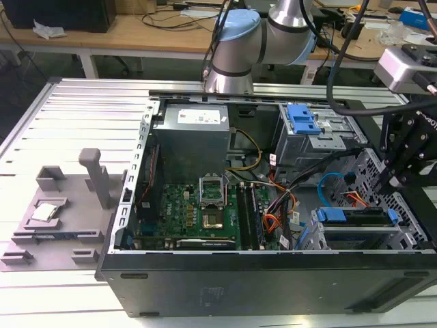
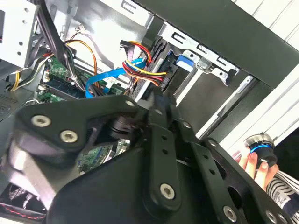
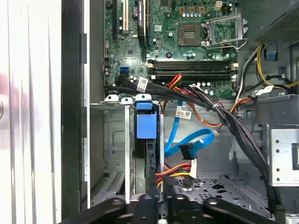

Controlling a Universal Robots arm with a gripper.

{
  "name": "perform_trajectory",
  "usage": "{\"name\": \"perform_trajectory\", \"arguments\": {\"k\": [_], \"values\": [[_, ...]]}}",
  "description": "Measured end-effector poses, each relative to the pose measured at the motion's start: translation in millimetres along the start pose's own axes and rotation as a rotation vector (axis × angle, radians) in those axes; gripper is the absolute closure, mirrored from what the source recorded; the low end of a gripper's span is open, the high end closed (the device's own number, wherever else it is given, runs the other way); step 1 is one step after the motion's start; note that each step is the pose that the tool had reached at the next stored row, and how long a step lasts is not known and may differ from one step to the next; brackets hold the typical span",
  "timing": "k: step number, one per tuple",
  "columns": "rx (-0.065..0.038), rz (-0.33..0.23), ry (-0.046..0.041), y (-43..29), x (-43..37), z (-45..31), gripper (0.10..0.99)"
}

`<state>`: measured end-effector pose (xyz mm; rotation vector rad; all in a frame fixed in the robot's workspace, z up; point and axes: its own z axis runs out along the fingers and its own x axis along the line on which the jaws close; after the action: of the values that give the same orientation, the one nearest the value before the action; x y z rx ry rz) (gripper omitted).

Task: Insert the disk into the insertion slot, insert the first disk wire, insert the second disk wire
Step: 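Insert the first disk wire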

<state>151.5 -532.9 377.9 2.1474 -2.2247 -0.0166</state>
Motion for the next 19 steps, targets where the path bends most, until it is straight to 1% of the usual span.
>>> {"name": "perform_trajectory", "arguments": {"k": [1, 5, 9, 12, 19], "values": [[0.000, 0.000, -0.0001, 0.1, -0.4, -1.5, 0.980], [0.000, 0.000, 0.0000, 0.4, -1.6, -9.5, 0.980], [0.000, 0.000, 0.0000, 0.6, -1.6, -13.3, 0.980], [0.000, 0.000, 0.0000, 0.8, -1.4, -19.3, 0.980], [0.000, 0.000, 0.0000, 1.1, -1.3, -26.1, 0.980]]}}
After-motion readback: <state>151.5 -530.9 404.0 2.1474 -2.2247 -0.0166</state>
